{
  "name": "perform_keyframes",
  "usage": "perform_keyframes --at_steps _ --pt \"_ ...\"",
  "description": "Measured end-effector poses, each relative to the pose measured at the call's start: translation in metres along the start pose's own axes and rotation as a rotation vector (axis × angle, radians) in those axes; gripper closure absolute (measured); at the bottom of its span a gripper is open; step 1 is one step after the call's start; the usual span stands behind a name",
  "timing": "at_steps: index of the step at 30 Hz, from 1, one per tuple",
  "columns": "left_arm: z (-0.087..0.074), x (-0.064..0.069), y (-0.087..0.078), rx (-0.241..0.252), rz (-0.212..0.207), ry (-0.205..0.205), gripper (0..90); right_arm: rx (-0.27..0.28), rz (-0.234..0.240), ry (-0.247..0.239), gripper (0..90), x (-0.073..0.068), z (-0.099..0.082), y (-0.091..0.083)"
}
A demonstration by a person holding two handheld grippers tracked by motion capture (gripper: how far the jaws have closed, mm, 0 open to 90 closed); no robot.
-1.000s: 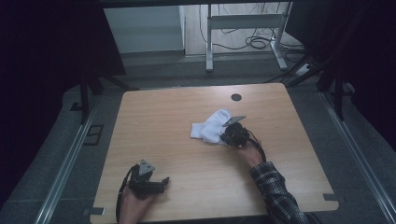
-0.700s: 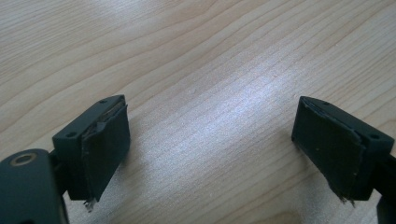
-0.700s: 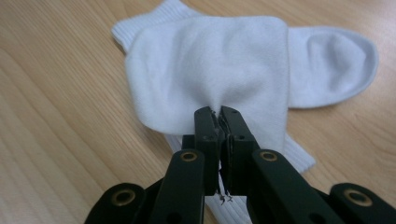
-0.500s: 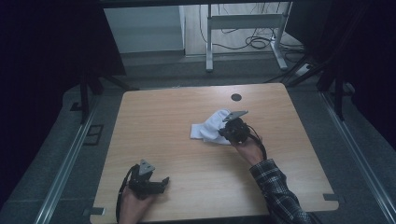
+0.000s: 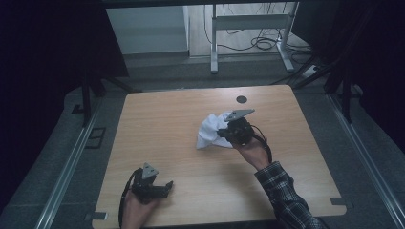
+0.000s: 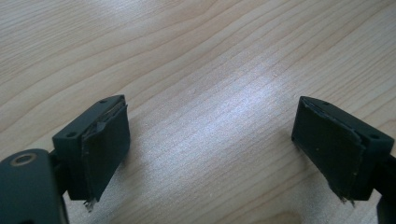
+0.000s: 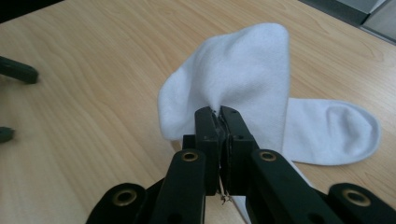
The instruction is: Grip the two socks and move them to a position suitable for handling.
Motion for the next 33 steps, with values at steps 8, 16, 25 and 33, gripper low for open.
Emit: perform_keyframes --at_steps 8,16,25,33 --pt "0.000 0.000 0.000 0.000 0.000 0.004 11.3 -0.007 0.048 -0.031 86.5 -0.024 -0.007 -0.015" --pt "0.000 0.000 0.000 0.004 0.001 -0.001 11.3 -0.017 0.096 -0.044 86.5 -0.042 -0.022 -0.027" --pt "0.000 0.000 0.000 0.001 0.000 -0.001 11.3 -0.069 0.120 -0.029 86.5 -0.051 -0.064 -0.031" --pt "0.000 0.000 0.000 -0.002 0.001 -0.002 11.2 -0.112 0.110 0.003 86.3 -0.043 -0.094 -0.020"
Point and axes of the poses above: each handheld gripper's, and its own axes: y roughly forward along the jaws, z roughly out of its top, x roughly to its right, the point moved 5 cm from there along y, roughly forward along the jaws, and after that the axes turned 12 degrees about y, right-handed, at the moved point
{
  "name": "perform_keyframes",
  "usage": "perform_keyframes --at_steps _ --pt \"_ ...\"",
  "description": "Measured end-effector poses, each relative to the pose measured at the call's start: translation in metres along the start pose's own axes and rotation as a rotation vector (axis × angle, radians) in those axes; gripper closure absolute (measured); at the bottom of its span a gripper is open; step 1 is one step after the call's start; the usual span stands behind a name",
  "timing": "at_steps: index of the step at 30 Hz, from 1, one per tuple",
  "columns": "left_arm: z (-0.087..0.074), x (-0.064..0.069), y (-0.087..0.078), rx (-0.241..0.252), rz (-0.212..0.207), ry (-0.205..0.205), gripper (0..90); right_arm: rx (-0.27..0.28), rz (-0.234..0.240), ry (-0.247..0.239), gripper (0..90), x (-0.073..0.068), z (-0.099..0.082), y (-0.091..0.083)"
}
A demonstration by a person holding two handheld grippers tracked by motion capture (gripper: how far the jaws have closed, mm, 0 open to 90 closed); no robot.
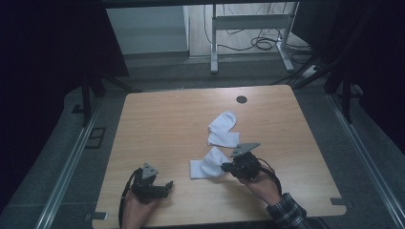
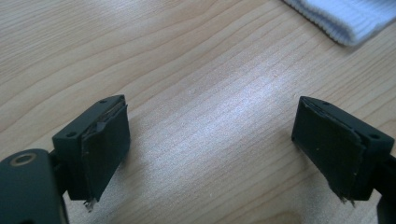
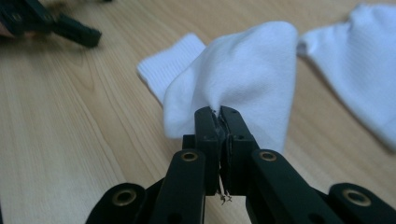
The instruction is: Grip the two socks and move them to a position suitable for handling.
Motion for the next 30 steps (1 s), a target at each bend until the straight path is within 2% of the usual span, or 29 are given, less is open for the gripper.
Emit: perform_keyframes --at_steps 4,11,13,19,23,27,28,29,30 --pt "0.000 0.000 0.000 0.000 0.000 -0.001 11.2 -0.024 -0.022 0.002 86.3 0.005 -0.014 0.009" --pt "0.000 0.000 0.000 0.000 0.000 0.000 11.2 -0.053 -0.030 0.005 83.7 0.008 -0.028 0.018" --pt "0.000 0.000 0.000 0.000 0.000 0.000 11.2 -0.052 -0.031 -0.003 77.1 0.009 -0.029 0.017" --pt "0.000 0.000 0.000 -0.001 -0.001 0.002 11.1 -0.003 -0.070 -0.020 66.7 0.010 -0.021 0.001" --pt "0.001 0.000 0.001 -0.006 0.001 0.000 10.9 0.014 -0.069 -0.027 67.1 0.008 -0.015 -0.004" --pt "0.007 0.000 0.004 -0.022 0.012 -0.009 12.3 0.019 -0.045 -0.038 70.6 0.002 -0.008 -0.004" --pt "0.010 0.001 0.005 -0.029 0.024 0.001 12.3 0.016 -0.040 -0.041 71.3 0.000 -0.006 -0.002" --pt "0.017 0.003 0.006 -0.027 0.039 0.029 12.1 0.010 -0.026 -0.052 71.9 -0.005 -0.004 0.002" --pt "0.021 0.005 0.007 -0.017 0.035 0.035 12.1 0.008 -0.020 -0.056 72.1 -0.008 -0.004 0.005"
Point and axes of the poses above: each handheld gripper's, and its own axes: y roughly forward along the jaws, z roughly out of its top, x roughly to its right, the point moved 5 cm from there along y, roughly forward along the jaws, and after that the axes turned 12 degrees about y, right-handed, at the moved point
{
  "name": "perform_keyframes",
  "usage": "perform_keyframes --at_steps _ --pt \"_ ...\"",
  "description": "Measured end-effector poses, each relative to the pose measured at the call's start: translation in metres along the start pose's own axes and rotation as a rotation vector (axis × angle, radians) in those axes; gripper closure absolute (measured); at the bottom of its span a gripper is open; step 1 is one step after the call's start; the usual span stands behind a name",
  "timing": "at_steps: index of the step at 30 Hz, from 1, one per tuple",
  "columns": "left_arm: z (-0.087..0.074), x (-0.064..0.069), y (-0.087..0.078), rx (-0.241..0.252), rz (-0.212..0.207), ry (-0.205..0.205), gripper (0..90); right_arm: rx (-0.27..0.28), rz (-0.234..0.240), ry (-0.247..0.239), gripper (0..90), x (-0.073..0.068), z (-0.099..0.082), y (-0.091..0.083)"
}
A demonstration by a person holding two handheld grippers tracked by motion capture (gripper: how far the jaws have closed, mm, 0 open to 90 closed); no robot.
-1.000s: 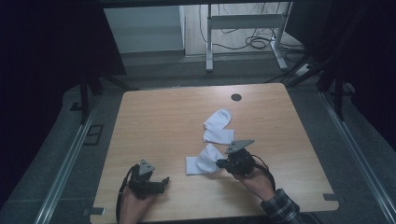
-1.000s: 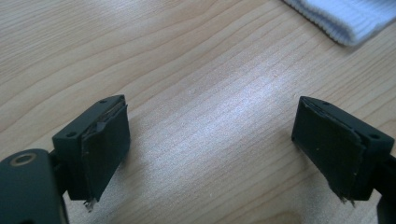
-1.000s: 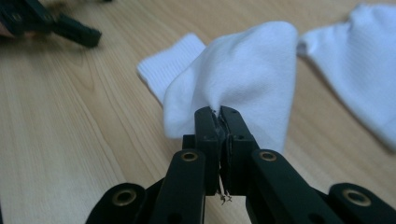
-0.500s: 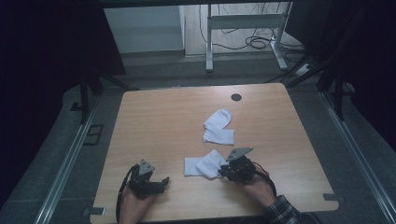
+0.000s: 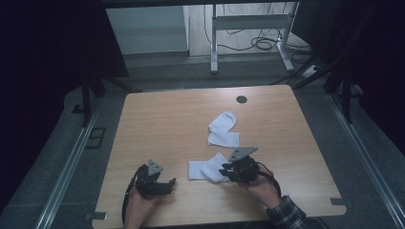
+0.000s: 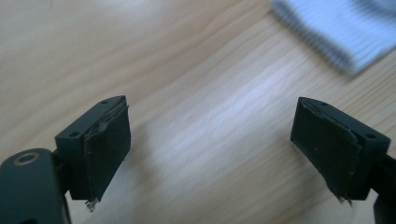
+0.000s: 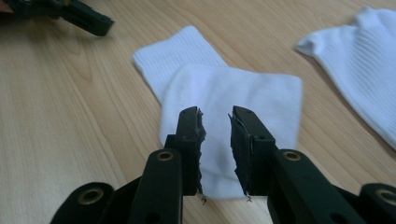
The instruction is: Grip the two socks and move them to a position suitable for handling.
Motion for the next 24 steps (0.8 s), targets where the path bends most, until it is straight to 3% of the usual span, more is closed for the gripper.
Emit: perform_keyframes --at_steps 10,17,21,22,24 --pt "0.041 0.011 0.018 0.054 -0.058 0.035 10.8 -0.014 0.049 -0.033 67.4 -0.021 0.011 0.026" --pt "0.051 0.017 0.032 0.065 -0.062 0.043 10.7 -0.052 0.047 -0.053 66.2 -0.028 0.007 0.045" --pt "0.046 0.019 0.038 0.050 -0.058 0.044 10.8 -0.076 0.025 -0.061 72.5 -0.028 0.000 0.054" --pt "0.045 0.019 0.040 0.047 -0.062 0.042 10.8 -0.067 0.017 -0.052 81.7 -0.026 0.000 0.054" --pt "0.043 0.019 0.040 0.044 -0.070 0.038 11.1 -0.067 0.023 -0.034 85.1 -0.024 0.000 0.053"
Point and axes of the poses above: each handheld gripper's, and its own axes: y roughly forward along the jaws, z roughly out of its top, x roughly to its right, the point moved 5 cm from there along y, roughly forward along the jaws, and after that the axes turned 12 degrees about y, right-handed, at the moved point
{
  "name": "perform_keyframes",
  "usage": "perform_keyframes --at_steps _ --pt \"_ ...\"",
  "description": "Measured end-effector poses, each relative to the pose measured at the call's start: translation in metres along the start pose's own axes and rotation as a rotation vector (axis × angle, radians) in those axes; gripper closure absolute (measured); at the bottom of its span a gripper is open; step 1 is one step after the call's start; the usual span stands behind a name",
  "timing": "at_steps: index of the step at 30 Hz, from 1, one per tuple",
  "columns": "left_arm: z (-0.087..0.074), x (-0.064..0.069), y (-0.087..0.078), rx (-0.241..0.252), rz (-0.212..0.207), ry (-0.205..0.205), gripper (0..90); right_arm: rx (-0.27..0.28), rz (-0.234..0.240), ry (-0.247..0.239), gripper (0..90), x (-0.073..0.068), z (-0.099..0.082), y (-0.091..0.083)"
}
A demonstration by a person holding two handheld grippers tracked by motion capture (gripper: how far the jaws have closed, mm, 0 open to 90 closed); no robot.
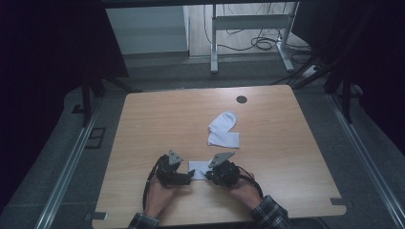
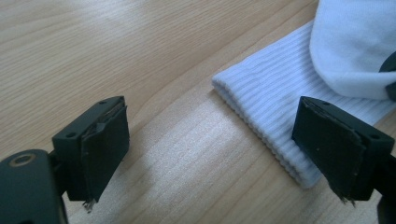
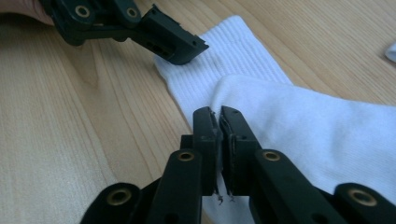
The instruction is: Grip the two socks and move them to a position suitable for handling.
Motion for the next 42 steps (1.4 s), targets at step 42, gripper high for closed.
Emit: perform_keyframes --at_steps 42 --pt "-0.003 -0.003 0.000 0.011 -0.027 -0.022 10.7 0.093 -0.241 0.241 79.0 0.118 -0.050 -0.089"
Point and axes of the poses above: each handheld gripper's, and its own axes: y roughly forward along the jaws, z roughly out of its top, x roughly to its right, the point moved 5 cm from there along y, roughly forward along the jaws, and after that the axes turned 12 degrees about y, right-handed, at the moved point
